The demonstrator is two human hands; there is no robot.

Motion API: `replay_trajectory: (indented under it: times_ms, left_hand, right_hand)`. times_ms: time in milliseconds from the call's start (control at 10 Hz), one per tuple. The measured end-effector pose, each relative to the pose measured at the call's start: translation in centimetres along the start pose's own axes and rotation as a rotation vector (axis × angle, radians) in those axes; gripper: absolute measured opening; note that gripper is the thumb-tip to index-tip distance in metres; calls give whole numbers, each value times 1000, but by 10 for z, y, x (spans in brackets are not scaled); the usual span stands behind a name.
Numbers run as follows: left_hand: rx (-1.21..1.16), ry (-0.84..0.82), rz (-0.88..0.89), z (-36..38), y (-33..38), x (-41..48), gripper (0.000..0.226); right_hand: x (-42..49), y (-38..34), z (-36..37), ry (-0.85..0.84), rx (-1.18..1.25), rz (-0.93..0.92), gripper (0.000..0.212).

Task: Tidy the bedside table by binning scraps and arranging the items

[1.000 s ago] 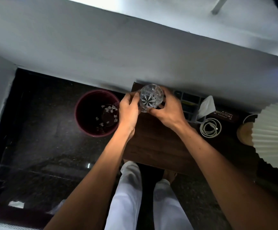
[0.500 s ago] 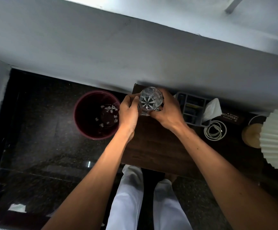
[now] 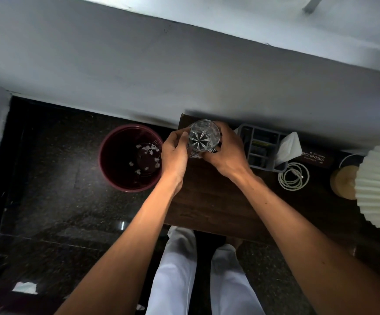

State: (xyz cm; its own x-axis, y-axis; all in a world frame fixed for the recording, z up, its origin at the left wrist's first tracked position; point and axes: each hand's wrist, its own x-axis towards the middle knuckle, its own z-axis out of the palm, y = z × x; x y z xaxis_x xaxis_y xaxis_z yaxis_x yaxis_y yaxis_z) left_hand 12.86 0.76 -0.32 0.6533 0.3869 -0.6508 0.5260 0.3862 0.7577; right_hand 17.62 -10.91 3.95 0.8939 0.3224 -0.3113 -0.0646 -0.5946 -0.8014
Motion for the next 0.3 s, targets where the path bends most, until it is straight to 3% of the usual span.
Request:
replay_trajectory:
  times_ms: [200,300]
  left_hand:
    - [18,-1,-4,0,2,0,18]
    - [69,29,44,2,1,-9,21]
  right_hand:
    - [2,9,4,13,-53,-9,57]
    - [-4,20,11,55,-127,-1,73]
